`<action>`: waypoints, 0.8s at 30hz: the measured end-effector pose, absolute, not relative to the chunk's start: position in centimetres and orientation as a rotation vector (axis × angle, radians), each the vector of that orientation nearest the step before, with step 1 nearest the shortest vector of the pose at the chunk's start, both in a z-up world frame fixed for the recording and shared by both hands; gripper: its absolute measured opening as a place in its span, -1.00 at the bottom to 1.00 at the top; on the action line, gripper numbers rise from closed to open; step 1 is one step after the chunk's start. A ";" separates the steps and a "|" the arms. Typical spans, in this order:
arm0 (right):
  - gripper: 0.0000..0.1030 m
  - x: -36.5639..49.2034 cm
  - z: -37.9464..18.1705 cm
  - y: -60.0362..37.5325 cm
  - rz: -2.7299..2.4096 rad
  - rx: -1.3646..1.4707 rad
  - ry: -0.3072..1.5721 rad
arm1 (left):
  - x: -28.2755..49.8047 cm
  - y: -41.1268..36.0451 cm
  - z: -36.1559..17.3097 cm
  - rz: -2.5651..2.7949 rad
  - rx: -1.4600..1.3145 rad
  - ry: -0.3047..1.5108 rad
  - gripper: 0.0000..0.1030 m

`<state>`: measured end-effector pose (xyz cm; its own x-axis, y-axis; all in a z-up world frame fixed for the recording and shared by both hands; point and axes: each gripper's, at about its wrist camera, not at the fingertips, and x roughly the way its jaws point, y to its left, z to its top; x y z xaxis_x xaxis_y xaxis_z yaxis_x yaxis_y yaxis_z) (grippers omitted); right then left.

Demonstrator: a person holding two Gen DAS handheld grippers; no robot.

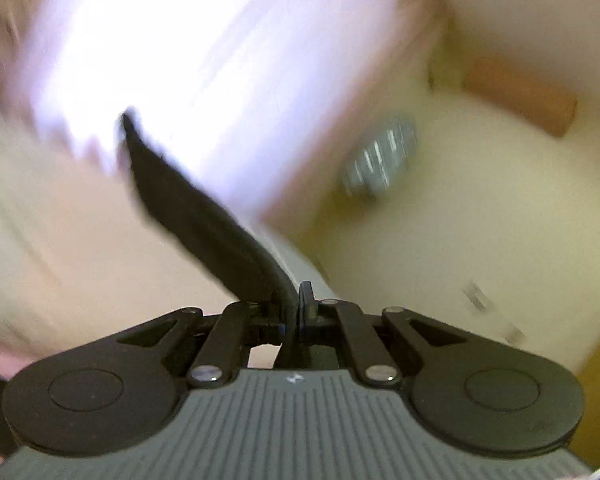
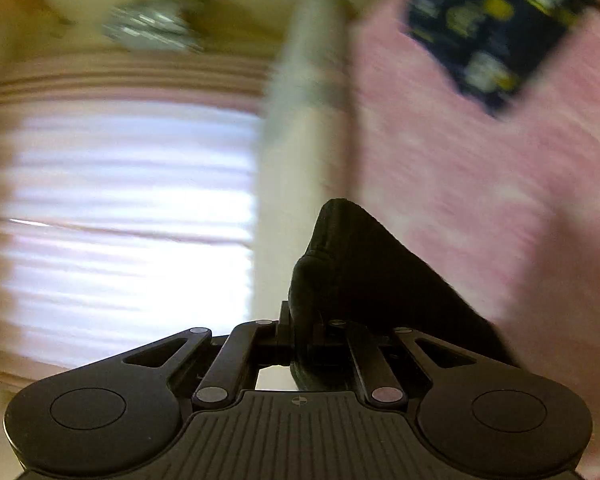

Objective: Fold clothes

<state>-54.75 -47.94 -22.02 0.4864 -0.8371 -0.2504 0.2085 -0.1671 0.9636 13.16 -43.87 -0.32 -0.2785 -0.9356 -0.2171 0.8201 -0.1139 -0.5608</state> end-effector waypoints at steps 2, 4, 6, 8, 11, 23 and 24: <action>-0.94 -54.4 -19.8 -47.1 -1.000 1.384 -0.636 | 17.0 -37.0 -0.7 -1.586 -0.236 0.655 -0.79; -0.94 -54.2 -18.1 -45.0 -0.999 1.332 -0.611 | 20.2 -30.2 -2.2 -1.427 -0.245 0.658 -0.60; -0.93 -54.0 -18.1 -42.3 -1.017 1.351 -0.531 | 22.0 -23.2 -6.8 -1.157 -0.258 0.791 -0.58; -0.93 -53.8 -19.5 -39.7 -1.096 1.448 -0.380 | 23.3 -16.5 -11.8 -0.869 -0.276 0.934 -0.55; -0.28 -53.3 -23.3 -36.2 -1.249 1.694 -0.068 | 23.7 -8.1 -19.5 -0.509 -0.350 1.172 -0.54; 0.34 -49.1 -29.1 -30.4 -1.510 1.637 0.193 | 22.2 -12.4 -29.6 -0.597 -0.168 1.403 -0.10; 0.34 -49.1 -29.7 -30.0 -1.516 1.624 0.208 | 21.8 -13.8 -29.8 -0.616 -0.141 1.406 -0.06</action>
<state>-49.07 -30.04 -29.71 0.2409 -0.4270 -0.8716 0.6459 -0.5997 0.4723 21.83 -13.81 -29.79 0.0378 -0.4806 -0.8761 0.3188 0.8367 -0.4452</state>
